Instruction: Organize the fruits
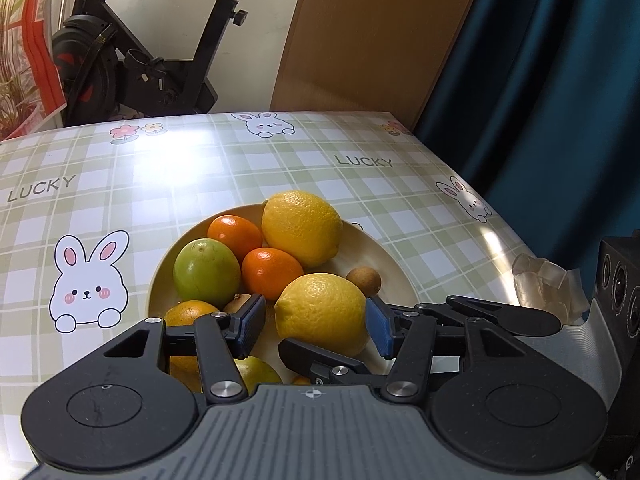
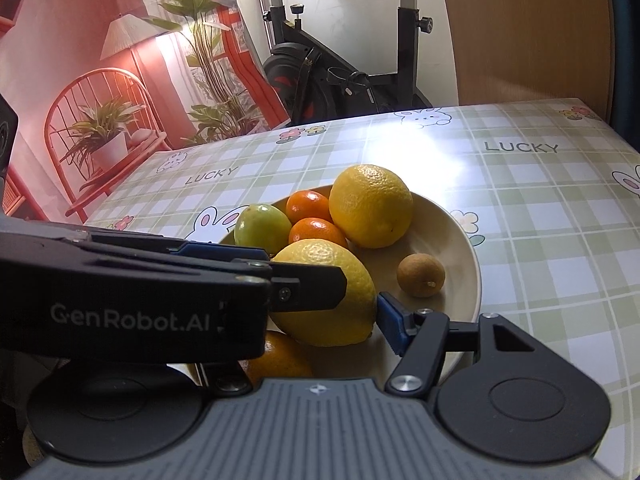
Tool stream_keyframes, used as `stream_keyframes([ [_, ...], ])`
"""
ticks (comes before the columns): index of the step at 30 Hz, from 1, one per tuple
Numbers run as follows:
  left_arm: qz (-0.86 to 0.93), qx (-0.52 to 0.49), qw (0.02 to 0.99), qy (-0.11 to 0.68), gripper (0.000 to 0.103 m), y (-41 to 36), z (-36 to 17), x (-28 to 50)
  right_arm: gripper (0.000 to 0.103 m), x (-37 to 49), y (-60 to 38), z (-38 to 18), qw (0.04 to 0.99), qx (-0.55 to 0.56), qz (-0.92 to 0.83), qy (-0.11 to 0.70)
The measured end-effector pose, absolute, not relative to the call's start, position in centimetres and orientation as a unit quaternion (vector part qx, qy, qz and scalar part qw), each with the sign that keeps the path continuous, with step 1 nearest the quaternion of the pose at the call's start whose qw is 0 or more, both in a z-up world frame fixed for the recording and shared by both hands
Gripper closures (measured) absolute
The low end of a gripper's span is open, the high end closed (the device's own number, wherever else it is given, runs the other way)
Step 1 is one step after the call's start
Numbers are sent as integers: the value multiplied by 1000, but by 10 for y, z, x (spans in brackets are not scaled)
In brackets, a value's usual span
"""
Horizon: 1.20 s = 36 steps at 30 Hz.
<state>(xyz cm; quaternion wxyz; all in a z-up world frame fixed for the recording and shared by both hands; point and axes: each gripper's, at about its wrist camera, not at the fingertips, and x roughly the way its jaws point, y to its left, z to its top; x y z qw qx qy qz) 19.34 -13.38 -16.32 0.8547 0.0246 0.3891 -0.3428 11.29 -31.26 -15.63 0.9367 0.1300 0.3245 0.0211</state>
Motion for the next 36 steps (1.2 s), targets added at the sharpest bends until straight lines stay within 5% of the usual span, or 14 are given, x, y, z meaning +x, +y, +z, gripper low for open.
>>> stream_keyframes([
  [11,-325,0,867,378,44,-114,-148,190,39,111,-309,-141,943,98,3,318],
  [20,-309,-4,887,344,27,-91,-122,174,32,104,-307,-129,947,82,-14,310],
  [25,-296,8,902,313,15,-78,-100,160,20,95,-303,-115,951,67,-18,301],
  [36,-239,15,936,258,10,-42,-58,117,2,74,-287,-79,954,55,-60,288],
])
